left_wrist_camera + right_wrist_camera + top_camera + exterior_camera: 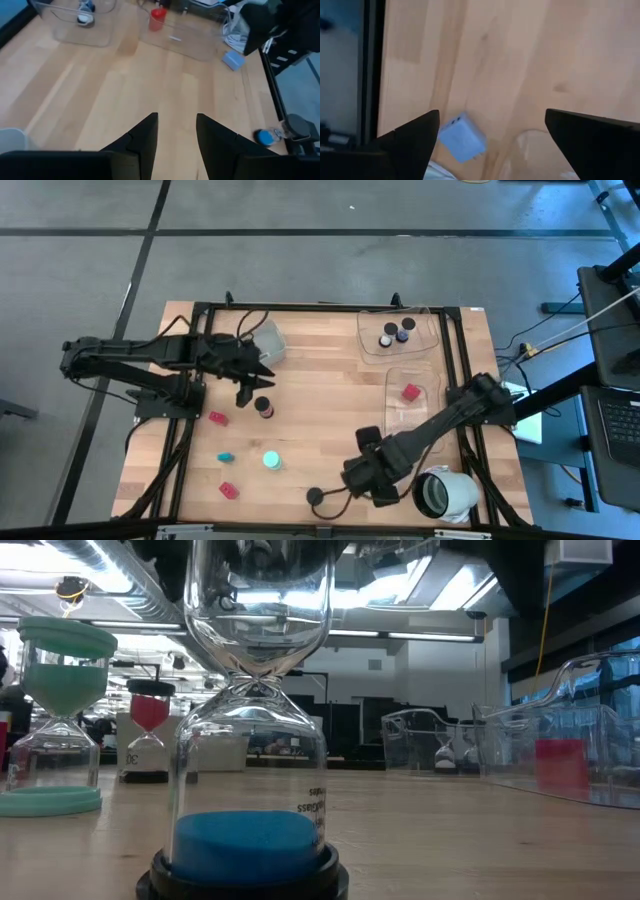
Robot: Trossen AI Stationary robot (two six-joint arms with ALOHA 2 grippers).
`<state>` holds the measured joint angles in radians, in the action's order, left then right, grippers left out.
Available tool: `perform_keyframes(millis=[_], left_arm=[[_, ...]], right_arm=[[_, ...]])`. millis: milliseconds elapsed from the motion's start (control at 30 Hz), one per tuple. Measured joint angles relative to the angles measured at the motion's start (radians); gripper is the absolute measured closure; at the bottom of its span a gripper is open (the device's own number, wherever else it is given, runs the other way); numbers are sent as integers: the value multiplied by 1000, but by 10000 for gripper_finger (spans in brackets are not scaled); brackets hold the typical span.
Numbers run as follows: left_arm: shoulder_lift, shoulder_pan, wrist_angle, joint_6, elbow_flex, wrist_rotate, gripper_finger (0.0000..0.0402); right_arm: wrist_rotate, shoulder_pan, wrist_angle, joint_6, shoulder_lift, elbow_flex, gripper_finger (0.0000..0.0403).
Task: Pick & Place Office items
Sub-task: Put the white charger adapter into the bottom transparent bin
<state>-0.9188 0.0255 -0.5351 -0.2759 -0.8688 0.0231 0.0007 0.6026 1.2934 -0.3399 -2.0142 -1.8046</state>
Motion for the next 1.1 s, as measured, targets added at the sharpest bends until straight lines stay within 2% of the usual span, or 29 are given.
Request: perform_keyframes(millis=[300, 600, 1100], left_arm=[[0, -150, 0, -81, 0, -157, 272], [0, -241, 0, -80, 0, -225, 272], [-1, -287, 0, -70, 0, -269, 272]], right_arm=[[-197, 17, 13, 46, -149, 0, 42], [-200, 43, 39, 87, -174, 1, 42], [-133, 75, 90, 150, -193, 2, 42]])
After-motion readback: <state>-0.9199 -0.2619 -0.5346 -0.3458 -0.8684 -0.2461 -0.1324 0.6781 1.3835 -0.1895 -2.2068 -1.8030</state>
